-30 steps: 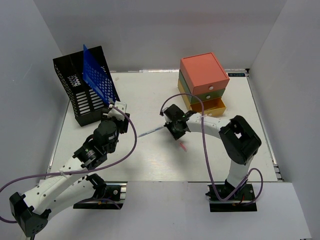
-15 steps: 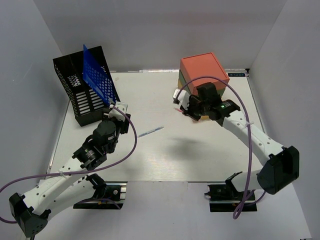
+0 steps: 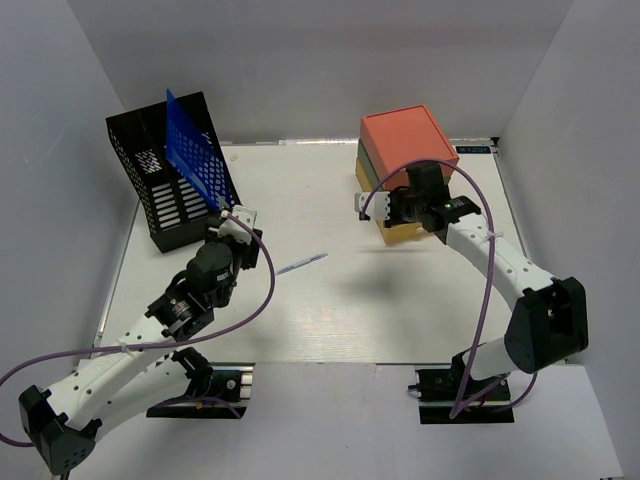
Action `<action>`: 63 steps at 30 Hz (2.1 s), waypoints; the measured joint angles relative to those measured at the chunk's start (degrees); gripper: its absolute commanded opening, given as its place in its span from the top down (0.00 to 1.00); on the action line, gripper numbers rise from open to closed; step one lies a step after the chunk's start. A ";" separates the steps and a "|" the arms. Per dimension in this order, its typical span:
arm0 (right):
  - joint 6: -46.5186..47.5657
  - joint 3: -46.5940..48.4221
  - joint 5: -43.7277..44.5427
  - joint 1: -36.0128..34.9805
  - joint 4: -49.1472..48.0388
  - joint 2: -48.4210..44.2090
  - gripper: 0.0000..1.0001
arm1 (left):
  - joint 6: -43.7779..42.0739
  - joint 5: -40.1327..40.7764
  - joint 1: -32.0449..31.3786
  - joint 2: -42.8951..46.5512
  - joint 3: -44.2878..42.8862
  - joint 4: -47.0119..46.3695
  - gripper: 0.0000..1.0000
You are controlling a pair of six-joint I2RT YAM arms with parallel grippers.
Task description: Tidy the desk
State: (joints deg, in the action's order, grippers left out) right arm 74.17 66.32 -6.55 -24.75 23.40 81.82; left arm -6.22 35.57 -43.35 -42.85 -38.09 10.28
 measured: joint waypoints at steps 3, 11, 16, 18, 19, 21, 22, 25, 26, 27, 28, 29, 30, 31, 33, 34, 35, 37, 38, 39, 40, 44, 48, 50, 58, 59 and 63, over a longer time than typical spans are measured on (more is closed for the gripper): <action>2.78 0.02 0.79 1.49 -1.18 2.05 1.00 | -0.02 0.00 0.00 0.00 0.07 -0.02 0.31; 8.94 0.02 1.05 5.60 -2.21 6.36 1.00 | -0.22 0.00 0.00 -0.07 0.13 -0.04 0.31; 11.15 0.02 1.29 7.02 -2.19 8.87 0.83 | -0.26 0.00 0.00 -0.28 0.13 -0.04 0.31; 11.87 -0.13 1.33 7.13 -2.25 9.53 0.70 | -0.26 0.00 0.00 -0.44 0.13 -0.04 0.31; 11.96 -0.31 1.36 7.15 -2.29 9.57 0.57 | -0.26 0.00 0.00 -0.50 0.13 -0.04 0.31; 12.31 -0.68 1.36 7.19 -2.47 9.55 0.55 | -0.26 -0.02 0.00 -0.68 0.13 -0.04 0.31; 12.52 -0.83 1.27 7.28 -2.64 9.55 0.55 | -0.26 -0.02 0.00 -0.79 0.13 -0.04 0.31; 12.59 -0.94 0.98 7.41 -2.67 9.55 0.56 | -0.26 -0.07 0.00 -1.03 0.13 -0.04 0.32; 12.48 -0.98 0.74 7.56 -2.64 9.55 0.58 | -0.28 -0.22 0.00 -1.14 0.13 -0.04 0.32; 12.35 -0.98 0.35 7.76 -2.64 9.53 0.61 | -0.37 -0.70 0.00 -1.25 0.13 -0.07 0.33; 12.15 -0.98 -0.15 7.96 -2.58 9.40 0.64 | -0.46 -1.46 0.00 -1.40 0.15 -0.11 0.37; 11.74 -1.09 -0.81 8.17 -2.49 9.18 0.68 | -0.57 -2.40 0.00 -1.60 0.24 -0.24 0.40; 11.06 -1.33 -1.60 8.37 -2.29 8.63 0.84 | -0.85 -3.87 0.00 -1.79 0.31 -0.31 0.44; 9.94 -1.55 -2.54 8.61 -1.64 7.63 0.94 | -1.16 -5.29 0.02 -2.01 0.48 -0.57 0.49; 5.84 -2.10 -5.79 8.92 -0.17 4.59 1.00 | -1.79 -9.05 0.00 -2.49 1.22 -1.36 0.58; 1.79 -2.54 -8.15 9.11 0.24 2.19 1.00 | -2.36 -11.30 0.00 -3.02 1.62 -1.57 0.61; -2.58 -3.21 -10.88 9.38 0.35 -0.68 1.00 | -2.69 -13.40 0.00 -3.74 1.92 -1.81 0.67; -15.76 -6.21 -16.81 9.64 -2.45 -7.45 1.00 | -3.10 -17.31 0.00 -5.95 2.16 -1.95 0.74; -22.60 -8.37 -19.39 9.66 -4.35 -10.67 1.00 | -3.21 -19.15 0.00 -7.39 2.16 -2.23 0.80; -30.03 -10.80 -22.01 9.66 -6.03 -13.88 1.00 | -3.19 -21.59 0.00 -9.11 2.16 -2.58 0.84; -36.57 -13.03 -24.74 9.64 -7.67 -16.09 1.00 | -3.43 -23.89 0.02 -11.26 2.14 -2.84 0.86; -54.18 -17.31 -33.42 9.73 -9.05 -16.06 1.00 | -3.67 -32.57 0.11 -24.13 -2.54 -0.81 0.75; -60.72 -17.46 -34.71 10.75 -7.67 -12.72 0.83 | -3.06 -37.09 0.24 -38.60 -12.26 2.43 0.46; -62.69 -17.49 -35.52 11.69 -7.56 -13.73 0.64 | -2.95 -38.66 0.46 -44.39 -16.98 4.37 0.43; -65.46 -17.84 -39.28 14.71 -7.65 -19.10 0.48 | -4.28 -40.46 1.77 -58.95 -28.48 9.68 0.36; -65.66 -17.84 -39.56 15.15 -7.50 -18.95 0.48 | -4.44 -40.30 2.05 -59.98 -29.22 10.23 0.37; -66.03 -17.84 -40.48 16.50 -6.73 -18.67 0.48 | -4.92 -39.15 2.97 -61.92 -30.16 11.85 0.37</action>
State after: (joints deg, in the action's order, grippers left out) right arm 8.14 48.49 -47.03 -8.25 16.67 63.16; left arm -11.14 -3.57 -40.38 -104.77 -68.25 22.13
